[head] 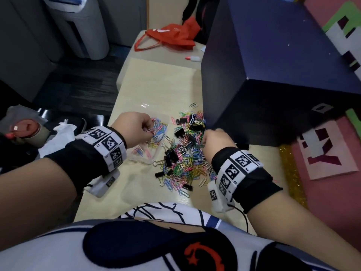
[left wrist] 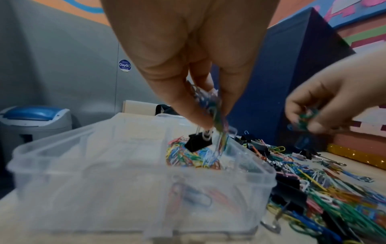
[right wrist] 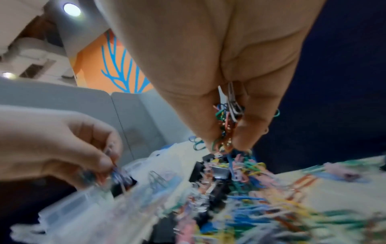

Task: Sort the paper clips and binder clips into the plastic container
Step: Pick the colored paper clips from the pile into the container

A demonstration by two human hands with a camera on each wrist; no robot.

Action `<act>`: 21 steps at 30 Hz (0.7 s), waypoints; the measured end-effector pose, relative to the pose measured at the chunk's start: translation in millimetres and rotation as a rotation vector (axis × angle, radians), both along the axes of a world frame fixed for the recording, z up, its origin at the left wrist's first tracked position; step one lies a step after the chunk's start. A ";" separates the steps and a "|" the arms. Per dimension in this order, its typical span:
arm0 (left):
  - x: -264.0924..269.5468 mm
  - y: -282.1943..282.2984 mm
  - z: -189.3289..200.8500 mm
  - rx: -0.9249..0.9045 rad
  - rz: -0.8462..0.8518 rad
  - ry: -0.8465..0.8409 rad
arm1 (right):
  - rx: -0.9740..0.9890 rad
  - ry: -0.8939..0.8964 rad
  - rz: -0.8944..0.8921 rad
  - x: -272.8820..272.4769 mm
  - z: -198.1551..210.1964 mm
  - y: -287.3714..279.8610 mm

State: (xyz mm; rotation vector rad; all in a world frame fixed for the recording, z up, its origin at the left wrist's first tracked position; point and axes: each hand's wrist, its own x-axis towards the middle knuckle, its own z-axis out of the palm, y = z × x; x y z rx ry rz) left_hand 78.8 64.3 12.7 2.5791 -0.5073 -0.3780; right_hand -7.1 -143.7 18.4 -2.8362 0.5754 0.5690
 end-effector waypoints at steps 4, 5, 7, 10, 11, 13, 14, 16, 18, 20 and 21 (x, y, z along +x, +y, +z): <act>1.5 6.9 -6.4 -0.027 0.021 0.106 | 0.240 -0.147 0.006 16.1 8.8 27.1; 2.3 8.6 -7.0 -0.039 0.040 0.115 | 0.303 -0.176 0.012 21.0 9.5 35.1; 4.3 12.4 -7.6 -0.052 0.071 0.108 | 0.361 -0.221 0.040 31.4 8.1 50.2; 5.8 17.5 -7.6 -0.062 0.098 0.105 | 0.418 -0.253 0.069 44.9 4.9 67.5; 5.8 18.5 -7.9 -0.072 0.109 0.112 | 0.430 -0.245 0.079 47.7 5.1 70.5; 5.4 19.6 -9.2 -0.070 0.114 0.107 | 0.424 -0.220 0.104 50.2 6.1 71.4; 5.5 19.7 -10.0 -0.049 0.101 0.089 | 0.411 -0.218 0.110 49.9 6.6 69.3; 7.1 18.9 -12.3 0.044 0.032 0.043 | 0.380 -0.238 0.099 47.9 6.5 62.9; 8.5 15.1 -15.8 0.211 -0.080 0.001 | 0.359 -0.253 0.070 44.4 4.3 55.8; 7.5 9.3 -19.7 0.398 -0.155 -0.053 | 0.342 -0.245 0.051 40.0 0.8 50.2; 6.2 6.1 -21.8 0.484 -0.178 -0.089 | 0.335 -0.230 0.052 37.2 -0.9 48.3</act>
